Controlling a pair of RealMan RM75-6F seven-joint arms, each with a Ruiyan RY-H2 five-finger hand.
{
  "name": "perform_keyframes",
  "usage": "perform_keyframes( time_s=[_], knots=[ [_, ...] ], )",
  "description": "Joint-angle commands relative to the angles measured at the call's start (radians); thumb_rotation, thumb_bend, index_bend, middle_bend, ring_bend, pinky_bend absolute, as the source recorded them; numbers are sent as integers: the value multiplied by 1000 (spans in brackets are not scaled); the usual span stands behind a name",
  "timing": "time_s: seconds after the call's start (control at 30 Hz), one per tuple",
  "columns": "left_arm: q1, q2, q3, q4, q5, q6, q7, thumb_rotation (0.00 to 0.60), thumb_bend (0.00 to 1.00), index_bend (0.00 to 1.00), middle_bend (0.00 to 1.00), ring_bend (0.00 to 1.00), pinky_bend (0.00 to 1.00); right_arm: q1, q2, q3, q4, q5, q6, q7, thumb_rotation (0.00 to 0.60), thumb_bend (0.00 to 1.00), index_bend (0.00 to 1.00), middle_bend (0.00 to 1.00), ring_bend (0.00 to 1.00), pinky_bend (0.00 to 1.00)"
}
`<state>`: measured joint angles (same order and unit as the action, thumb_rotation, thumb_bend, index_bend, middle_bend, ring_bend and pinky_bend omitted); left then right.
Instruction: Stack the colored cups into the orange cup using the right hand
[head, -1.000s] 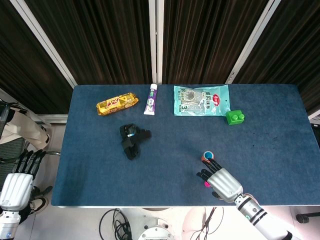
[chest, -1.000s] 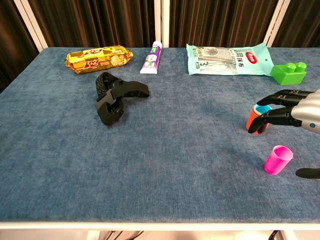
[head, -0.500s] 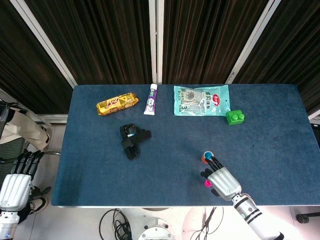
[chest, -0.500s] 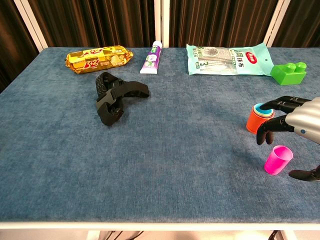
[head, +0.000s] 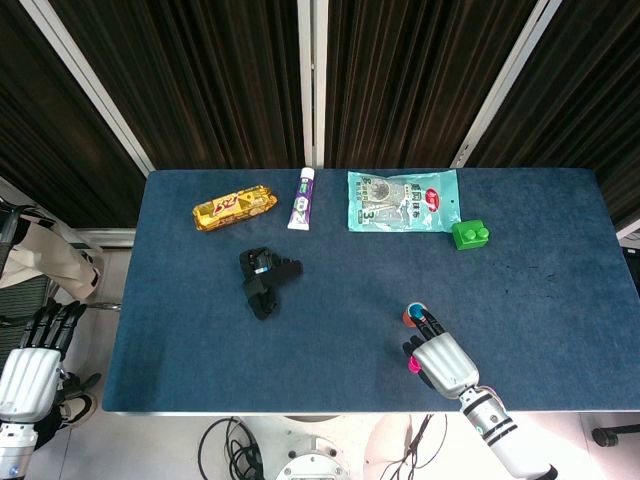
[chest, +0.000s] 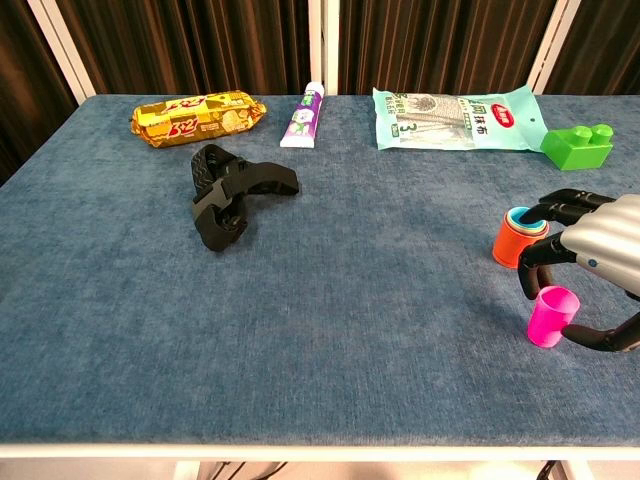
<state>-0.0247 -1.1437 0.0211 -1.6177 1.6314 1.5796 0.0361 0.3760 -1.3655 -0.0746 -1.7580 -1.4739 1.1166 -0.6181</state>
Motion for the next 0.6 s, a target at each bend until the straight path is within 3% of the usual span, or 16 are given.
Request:
perform_keyframes(
  time_s=[0.03,0.4,0.6],
  knots=[
    [1,0,0,0,0,2,-1,600,0,30,46,0,0,-1,-6,0,6,-5,1,2,600,240,484,462,118,0],
    [-1,2,0,-2,6,1,1,600,0,30,46,0,0,-8,20,19,-17,-37,47,44,600,257,542,511,145,0],
    [-4,3,0,-7,7,-3,7,600,0,30,45,0,0,-2,56,77,-61,-40,94,95,600,257,543,513,145,0]
  ],
)
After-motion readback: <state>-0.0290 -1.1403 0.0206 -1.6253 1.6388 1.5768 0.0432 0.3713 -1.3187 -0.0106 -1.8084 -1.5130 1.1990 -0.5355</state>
